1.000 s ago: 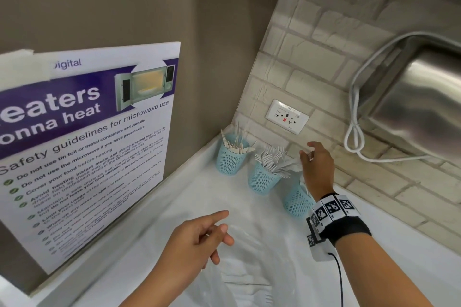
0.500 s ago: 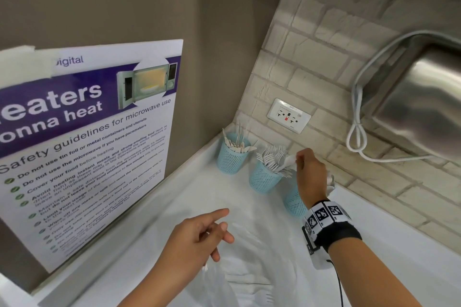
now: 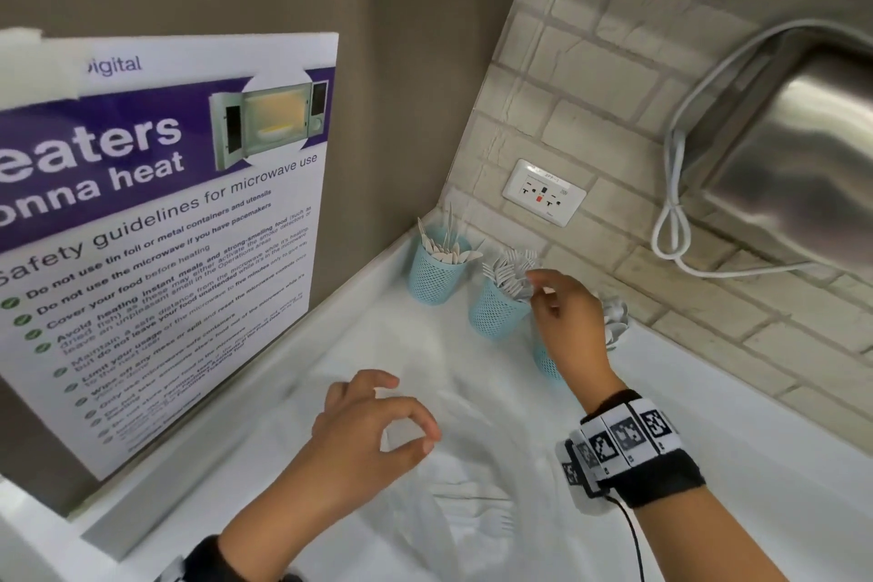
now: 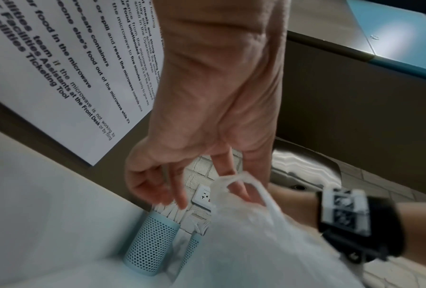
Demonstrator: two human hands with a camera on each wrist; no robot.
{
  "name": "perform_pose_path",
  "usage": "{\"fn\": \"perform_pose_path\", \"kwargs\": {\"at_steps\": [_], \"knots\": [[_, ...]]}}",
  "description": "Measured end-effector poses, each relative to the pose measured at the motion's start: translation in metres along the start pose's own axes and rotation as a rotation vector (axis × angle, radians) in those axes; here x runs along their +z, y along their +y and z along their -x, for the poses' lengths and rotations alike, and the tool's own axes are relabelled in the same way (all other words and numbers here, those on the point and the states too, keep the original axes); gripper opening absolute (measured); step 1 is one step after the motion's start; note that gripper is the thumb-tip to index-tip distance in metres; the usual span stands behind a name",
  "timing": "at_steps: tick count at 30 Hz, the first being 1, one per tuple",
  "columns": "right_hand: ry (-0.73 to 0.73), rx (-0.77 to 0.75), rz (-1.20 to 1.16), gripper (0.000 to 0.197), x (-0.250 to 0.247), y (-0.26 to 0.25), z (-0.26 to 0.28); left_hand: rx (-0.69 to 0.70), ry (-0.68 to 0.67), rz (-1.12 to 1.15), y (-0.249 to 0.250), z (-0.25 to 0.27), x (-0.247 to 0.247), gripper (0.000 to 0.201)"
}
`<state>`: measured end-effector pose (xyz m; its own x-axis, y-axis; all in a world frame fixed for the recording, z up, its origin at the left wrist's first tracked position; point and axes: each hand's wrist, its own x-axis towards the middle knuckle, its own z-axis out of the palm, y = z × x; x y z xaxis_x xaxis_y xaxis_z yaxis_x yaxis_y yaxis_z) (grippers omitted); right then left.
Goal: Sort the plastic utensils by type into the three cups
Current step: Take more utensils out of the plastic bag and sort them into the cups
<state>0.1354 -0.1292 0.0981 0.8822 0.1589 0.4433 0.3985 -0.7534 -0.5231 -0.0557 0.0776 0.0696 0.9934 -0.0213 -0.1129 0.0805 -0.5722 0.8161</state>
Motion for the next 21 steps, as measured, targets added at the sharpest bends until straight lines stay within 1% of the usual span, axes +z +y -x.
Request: {"fn": "perform_pose_path", "kwargs": {"at_steps": [2, 4, 6, 8, 9, 11, 13, 14, 15, 17, 21], "knots": [[-0.034, -0.004, -0.104, 0.027, -0.008, -0.020, 0.023, -0.047, -0.092, -0.073, 0.000, 0.003, 0.002, 0.010], [-0.107, -0.014, -0.211, 0.026, -0.016, -0.043, 0.049, -0.070, -0.144, -0.101, 0.000, 0.004, 0.004, 0.018], [-0.214, -0.008, -0.301, 0.027, -0.020, -0.063, 0.077, -0.070, -0.167, -0.140, -0.003, 0.004, 0.006, 0.032], [-0.373, -0.022, -0.311, 0.027, -0.019, -0.073, 0.102, -0.061, -0.196, -0.162, -0.009, 0.003, 0.008, 0.047], [-0.481, -0.051, -0.263, 0.025, -0.016, -0.074, 0.113, -0.056, -0.209, -0.167, -0.011, 0.001, 0.009, 0.053], [-0.744, -0.115, -0.055, 0.027, -0.004, -0.067, 0.130, -0.039, -0.208, -0.168, -0.012, 0.000, 0.009, 0.062], [-0.965, -0.089, 0.211, 0.045, 0.010, -0.050, 0.146, -0.014, -0.189, -0.152, -0.011, 0.000, 0.007, 0.066], [-1.040, -0.066, 0.327, 0.054, 0.015, -0.041, 0.154, 0.002, -0.178, -0.141, -0.009, 0.001, 0.006, 0.067], [-1.094, -0.051, 0.418, 0.059, 0.020, -0.033, 0.162, 0.018, -0.166, -0.129, -0.009, 0.001, 0.005, 0.068], [-1.128, -0.019, 0.493, 0.056, 0.026, -0.024, 0.172, 0.037, -0.152, -0.104, -0.008, 0.002, 0.004, 0.066], [-1.053, 0.102, 0.509, 0.035, 0.029, -0.020, 0.172, 0.043, -0.161, -0.090, -0.006, 0.003, 0.004, 0.067]]}}
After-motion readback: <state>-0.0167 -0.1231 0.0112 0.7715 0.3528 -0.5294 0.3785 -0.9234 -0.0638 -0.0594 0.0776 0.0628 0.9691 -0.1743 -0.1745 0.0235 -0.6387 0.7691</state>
